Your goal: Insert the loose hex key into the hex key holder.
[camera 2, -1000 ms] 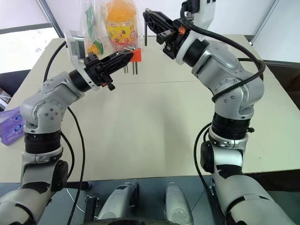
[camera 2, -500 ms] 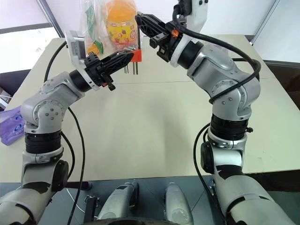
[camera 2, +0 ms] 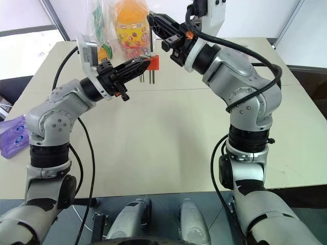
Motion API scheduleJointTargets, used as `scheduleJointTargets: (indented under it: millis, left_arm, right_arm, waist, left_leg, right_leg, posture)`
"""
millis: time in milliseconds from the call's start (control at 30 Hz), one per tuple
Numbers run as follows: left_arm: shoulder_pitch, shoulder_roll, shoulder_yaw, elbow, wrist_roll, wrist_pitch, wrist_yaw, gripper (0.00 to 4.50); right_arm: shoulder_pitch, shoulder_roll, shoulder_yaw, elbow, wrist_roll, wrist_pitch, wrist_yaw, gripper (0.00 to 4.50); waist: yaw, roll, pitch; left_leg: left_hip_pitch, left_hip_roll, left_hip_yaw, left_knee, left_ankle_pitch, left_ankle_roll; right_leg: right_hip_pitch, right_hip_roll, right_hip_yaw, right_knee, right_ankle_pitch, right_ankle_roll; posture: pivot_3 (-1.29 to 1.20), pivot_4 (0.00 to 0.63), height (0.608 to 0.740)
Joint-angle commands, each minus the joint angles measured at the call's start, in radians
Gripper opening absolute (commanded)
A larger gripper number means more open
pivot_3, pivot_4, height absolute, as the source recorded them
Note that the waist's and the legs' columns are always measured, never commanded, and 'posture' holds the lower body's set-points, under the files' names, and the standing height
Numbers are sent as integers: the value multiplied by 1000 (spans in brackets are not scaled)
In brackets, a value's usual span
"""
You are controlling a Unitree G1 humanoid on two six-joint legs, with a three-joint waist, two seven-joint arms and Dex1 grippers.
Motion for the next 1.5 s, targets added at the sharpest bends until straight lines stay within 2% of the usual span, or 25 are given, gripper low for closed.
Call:
scheduleJointTargets:
  millis: [33, 1500]
  left_arm:
    - [-13, 8, 19, -36, -13, -12, -4, 0]
    - [-23, 14, 25, -23, -8, -24, 2, 0]
  right_arm:
    - [-9, -13, -6, -22, 3, -25, 9, 42]
    - [9, -33, 5, -72, 39, -7, 0, 42]
  waist:
    - [0, 0, 0]
    - [0, 0, 0]
  left_leg:
    - [0, 0, 0, 0, 0, 0]
    - [-1, 0, 1, -6, 0, 0]
  right_leg:
    - [0, 0, 0, 0, 0, 0]
    - [-2, 0, 0, -4, 0, 0]
  posture:
    - [0, 150, 740]
    - [0, 150, 740]
